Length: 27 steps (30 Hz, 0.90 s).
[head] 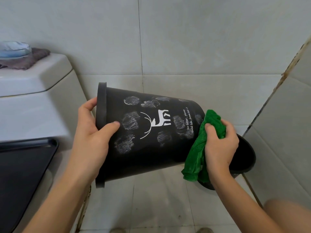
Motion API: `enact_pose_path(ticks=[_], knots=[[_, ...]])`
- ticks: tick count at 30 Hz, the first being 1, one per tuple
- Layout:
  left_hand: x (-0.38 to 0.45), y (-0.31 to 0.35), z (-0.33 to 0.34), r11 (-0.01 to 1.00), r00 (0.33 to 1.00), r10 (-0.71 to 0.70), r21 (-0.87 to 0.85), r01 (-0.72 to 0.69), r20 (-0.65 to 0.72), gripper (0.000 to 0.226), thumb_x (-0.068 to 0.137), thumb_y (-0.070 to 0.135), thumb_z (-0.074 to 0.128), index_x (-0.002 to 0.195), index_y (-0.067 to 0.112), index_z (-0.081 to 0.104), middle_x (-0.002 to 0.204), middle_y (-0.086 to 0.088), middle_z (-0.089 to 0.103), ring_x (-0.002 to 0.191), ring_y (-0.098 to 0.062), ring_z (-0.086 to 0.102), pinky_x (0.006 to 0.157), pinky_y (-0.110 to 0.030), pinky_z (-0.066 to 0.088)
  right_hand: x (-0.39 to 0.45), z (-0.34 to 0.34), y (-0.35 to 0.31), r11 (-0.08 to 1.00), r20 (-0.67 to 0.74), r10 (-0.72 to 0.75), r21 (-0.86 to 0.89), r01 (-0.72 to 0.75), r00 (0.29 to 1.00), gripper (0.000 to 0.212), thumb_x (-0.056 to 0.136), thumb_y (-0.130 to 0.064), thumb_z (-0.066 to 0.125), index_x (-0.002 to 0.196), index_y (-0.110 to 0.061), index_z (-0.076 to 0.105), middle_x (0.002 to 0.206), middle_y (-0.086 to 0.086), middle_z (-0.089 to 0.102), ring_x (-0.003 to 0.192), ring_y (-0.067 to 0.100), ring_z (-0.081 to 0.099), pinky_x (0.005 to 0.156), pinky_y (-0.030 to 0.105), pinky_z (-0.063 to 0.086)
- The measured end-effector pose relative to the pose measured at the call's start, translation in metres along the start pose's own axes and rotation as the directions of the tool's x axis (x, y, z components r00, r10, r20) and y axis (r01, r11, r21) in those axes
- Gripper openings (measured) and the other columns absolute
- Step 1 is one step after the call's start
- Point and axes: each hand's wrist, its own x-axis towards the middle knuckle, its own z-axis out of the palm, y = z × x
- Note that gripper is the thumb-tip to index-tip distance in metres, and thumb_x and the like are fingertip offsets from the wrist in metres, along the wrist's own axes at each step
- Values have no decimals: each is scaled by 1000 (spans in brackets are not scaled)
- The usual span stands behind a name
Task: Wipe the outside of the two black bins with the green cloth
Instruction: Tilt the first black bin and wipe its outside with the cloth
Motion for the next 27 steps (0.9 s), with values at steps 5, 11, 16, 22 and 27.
enact_pose_path(ticks=[5,11,16,22,27], knots=[[-2,4,0,997,995,24,-76,-17,96,29,97,9,51,116,29,62,98,9,74,88,-7,70,70,-17,54,-4,0,0,999,20,-47,-22,47,999,24,85,-17,68,108,-20,64,81,-16,62,71,-8,59,71,21,49],[-2,3,-6,997,997,79,-10,-79,-1,61,98,8,52,149,36,33,116,33,61,109,11,59,98,-19,48,-12,-3,-4,991,58,-134,-8,134,989,27,87,-16,68,106,-32,58,79,-24,64,73,-3,62,62,12,47],[-3,2,-7,986,986,163,33,-162,-29,70,91,-10,52,140,39,43,112,37,62,106,12,60,85,-9,49,-9,-6,-7,962,103,-257,-66,264,961,20,87,-16,68,103,-29,66,81,-27,66,78,-6,62,71,10,47],[-9,5,-7,965,966,258,56,-256,-25,74,88,-14,54,137,40,42,110,45,59,108,14,58,87,-9,49,20,0,-19,849,281,-422,-211,484,862,35,85,-32,58,115,-19,70,124,-3,65,116,8,59,101,27,44],[-17,2,2,954,953,299,28,-298,-36,75,89,-15,53,139,39,38,120,46,53,118,13,52,98,-14,45,27,2,-20,754,337,-536,-222,618,774,36,87,-28,58,119,-15,68,126,-1,64,125,15,54,109,35,40]])
